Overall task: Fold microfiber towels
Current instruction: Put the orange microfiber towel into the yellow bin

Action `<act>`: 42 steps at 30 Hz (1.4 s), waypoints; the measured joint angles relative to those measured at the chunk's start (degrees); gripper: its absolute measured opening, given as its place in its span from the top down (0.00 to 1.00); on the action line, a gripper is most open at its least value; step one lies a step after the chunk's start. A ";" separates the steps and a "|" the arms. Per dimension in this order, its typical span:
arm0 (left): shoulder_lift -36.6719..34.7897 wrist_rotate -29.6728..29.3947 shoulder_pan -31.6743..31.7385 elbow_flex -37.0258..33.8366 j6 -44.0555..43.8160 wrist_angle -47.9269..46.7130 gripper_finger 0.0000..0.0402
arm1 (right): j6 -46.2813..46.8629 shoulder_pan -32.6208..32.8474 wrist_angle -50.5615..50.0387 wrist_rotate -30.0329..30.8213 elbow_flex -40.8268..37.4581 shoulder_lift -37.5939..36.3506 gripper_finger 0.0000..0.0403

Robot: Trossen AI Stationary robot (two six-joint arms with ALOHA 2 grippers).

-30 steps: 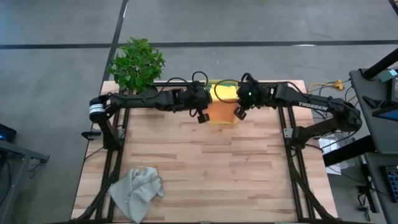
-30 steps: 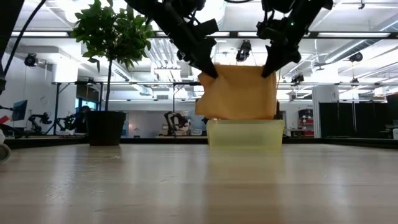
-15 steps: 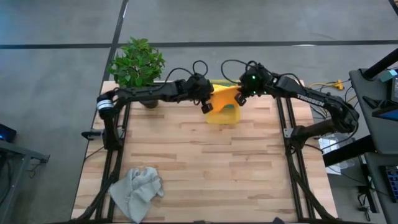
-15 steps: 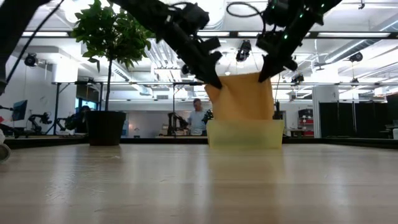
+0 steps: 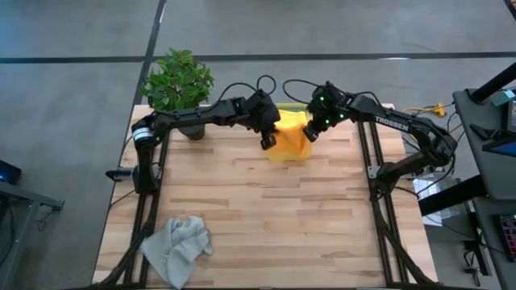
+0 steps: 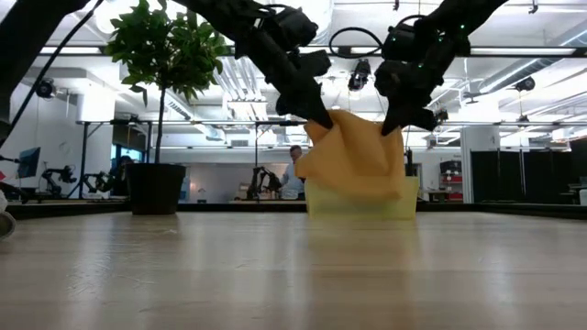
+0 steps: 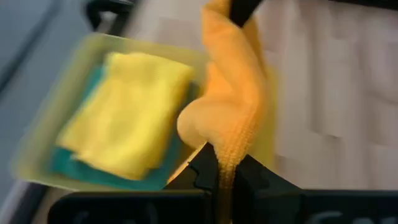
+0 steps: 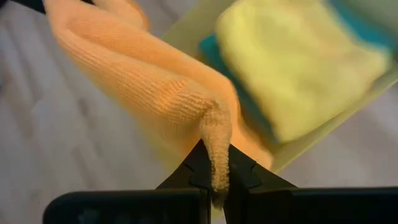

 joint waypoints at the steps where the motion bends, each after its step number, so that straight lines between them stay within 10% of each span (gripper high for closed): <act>1: -0.02 1.09 -0.19 0.00 -0.47 -1.03 1.00 | 0.37 0.02 -0.54 -1.29 -0.15 0.00 0.98; 20: -8.22 0.04 -0.31 -0.07 -1.58 -14.47 1.00 | 15.06 1.76 18.39 -19.54 -0.61 1.99 0.98; 31: -12.07 10.80 -0.33 -1.50 -6.11 -27.56 1.00 | 27.45 11.85 29.15 -20.46 -0.58 6.48 0.98; 42: -7.80 6.20 0.37 -3.17 -5.75 -25.54 0.98 | 28.77 11.39 28.52 -20.99 -0.60 17.37 0.98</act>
